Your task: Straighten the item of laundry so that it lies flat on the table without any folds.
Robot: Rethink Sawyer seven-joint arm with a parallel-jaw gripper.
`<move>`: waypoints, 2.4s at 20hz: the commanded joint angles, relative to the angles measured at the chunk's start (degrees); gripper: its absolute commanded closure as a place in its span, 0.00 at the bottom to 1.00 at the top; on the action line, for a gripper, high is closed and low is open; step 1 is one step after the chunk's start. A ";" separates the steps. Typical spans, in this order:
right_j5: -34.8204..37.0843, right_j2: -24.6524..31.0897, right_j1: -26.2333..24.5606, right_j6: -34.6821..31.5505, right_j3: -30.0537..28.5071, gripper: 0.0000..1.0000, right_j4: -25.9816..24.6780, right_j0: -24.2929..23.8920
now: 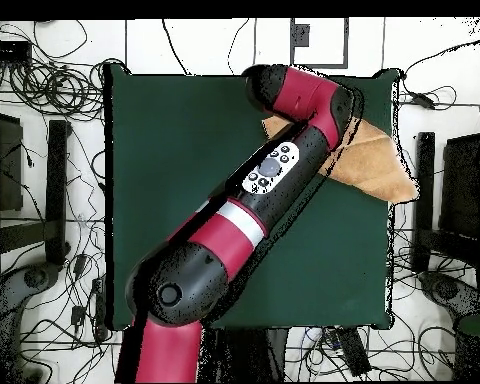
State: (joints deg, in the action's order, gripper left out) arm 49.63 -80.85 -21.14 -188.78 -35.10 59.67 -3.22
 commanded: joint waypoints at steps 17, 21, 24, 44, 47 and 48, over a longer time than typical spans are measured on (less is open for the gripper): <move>-3.69 11.33 4.27 -6.35 -10.07 0.00 -3.33 3.17; -4.93 12.04 4.53 -5.65 -10.31 0.00 -4.19 2.44; -5.53 12.40 4.41 -6.24 -10.38 0.00 -4.78 2.26; -12.58 14.49 0.54 -9.52 -11.24 0.00 -3.65 3.61; -12.82 14.98 0.92 -8.87 -11.63 0.00 -3.95 3.64; -12.92 15.16 1.01 -8.68 -11.67 0.00 -4.04 3.58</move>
State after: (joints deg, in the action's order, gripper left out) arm 39.21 -73.26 -17.26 -188.78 -44.58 57.43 -2.03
